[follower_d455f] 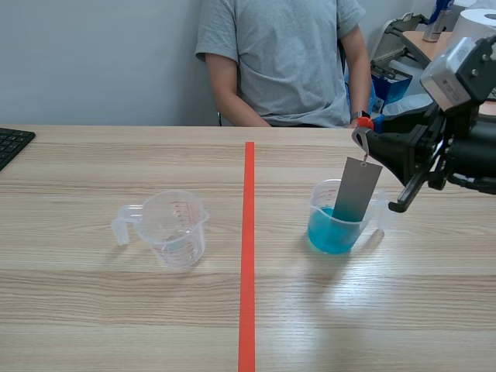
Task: Do the redox reaction experiment.
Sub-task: 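Lower the plate into the blue solution, then hold the plate still in the solution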
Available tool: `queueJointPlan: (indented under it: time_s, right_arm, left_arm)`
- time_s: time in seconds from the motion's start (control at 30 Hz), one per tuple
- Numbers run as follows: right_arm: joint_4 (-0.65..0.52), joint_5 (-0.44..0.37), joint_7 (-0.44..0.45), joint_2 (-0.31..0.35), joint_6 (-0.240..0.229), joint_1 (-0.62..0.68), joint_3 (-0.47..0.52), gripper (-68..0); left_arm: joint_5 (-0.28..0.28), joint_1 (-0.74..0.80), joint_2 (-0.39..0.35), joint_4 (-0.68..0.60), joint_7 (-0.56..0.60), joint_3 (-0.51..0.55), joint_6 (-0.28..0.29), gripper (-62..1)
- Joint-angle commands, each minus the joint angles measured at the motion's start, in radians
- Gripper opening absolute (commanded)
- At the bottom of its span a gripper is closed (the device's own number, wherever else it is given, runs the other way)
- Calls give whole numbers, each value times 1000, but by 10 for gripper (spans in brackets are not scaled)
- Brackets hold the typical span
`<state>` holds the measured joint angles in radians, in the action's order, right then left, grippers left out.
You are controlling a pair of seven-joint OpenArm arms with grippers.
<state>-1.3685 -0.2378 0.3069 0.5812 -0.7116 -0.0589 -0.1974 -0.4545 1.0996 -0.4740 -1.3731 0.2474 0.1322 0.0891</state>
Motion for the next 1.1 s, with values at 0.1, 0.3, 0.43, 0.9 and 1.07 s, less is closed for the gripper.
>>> queueJointPlan:
  time_s: [0.1,0.3,0.43,0.9,1.07]
  right_arm:
    - [40,-11,18,-2,-31,-61,3,-662]
    - [64,27,17,-21,-34,-77,-7,-662]
    - [64,43,17,-28,-34,-77,-7,-662]
    - [64,53,13,-27,-34,-77,-7,-662]
    - [64,53,12,-27,-34,-77,-7,-662]
  left_arm:
    - [-6,2,0,-13,13,-2,3,-573]
    - [-6,2,0,-13,13,-2,10,-573]
    - [-6,2,0,-13,13,-2,11,-573]
    - [-6,2,0,-13,14,-2,10,-573]
    - [-6,2,-1,-13,14,-2,10,-573]
